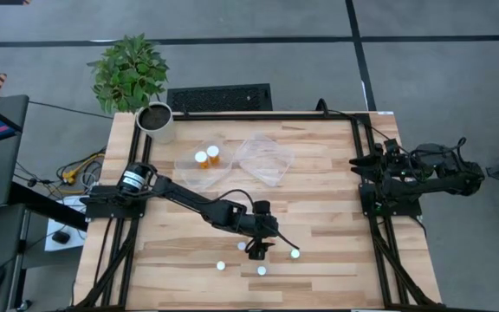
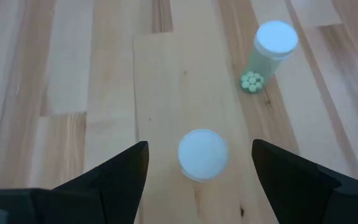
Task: Pick and place medicine bottles into bin by pill shape (circle, oval)
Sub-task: Put the top small orange capsule bottle into the left transparent bin
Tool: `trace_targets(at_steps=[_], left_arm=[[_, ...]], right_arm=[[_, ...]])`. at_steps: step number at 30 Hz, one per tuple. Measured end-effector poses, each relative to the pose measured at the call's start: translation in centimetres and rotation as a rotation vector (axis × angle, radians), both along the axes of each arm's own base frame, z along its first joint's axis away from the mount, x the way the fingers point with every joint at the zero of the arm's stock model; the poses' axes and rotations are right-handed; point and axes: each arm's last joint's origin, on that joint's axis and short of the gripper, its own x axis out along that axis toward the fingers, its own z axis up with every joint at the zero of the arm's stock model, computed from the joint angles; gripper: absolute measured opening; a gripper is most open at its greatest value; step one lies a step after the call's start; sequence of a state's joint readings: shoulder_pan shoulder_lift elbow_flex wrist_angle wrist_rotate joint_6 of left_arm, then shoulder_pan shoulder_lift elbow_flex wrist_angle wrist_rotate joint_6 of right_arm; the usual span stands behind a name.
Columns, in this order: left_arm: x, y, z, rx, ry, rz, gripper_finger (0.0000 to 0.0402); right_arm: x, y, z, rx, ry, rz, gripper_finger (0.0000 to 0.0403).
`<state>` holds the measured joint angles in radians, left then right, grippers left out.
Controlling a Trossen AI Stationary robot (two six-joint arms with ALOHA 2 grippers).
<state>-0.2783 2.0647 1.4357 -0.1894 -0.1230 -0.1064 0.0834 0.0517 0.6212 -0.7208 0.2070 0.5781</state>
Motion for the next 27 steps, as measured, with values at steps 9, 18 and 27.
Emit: trace_targets(at_steps=[9,18,27], left_arm=[[0.08,0.37,-0.03,-0.01,0.008,-0.019,0.0213],[0.09,0.37,-0.03,-0.01,0.009,-0.033,0.017],[0.08,0.37,-0.01,-0.015,0.009,-0.029,0.019]], right_arm=[[0.0,0.0,0.0,-0.002,0.001,0.0,0.0188],[0.0,0.0,-0.01,-0.002,0.001,0.0,0.0188],[0.0,0.0,-0.01,-0.002,0.002,0.0,0.0191]])
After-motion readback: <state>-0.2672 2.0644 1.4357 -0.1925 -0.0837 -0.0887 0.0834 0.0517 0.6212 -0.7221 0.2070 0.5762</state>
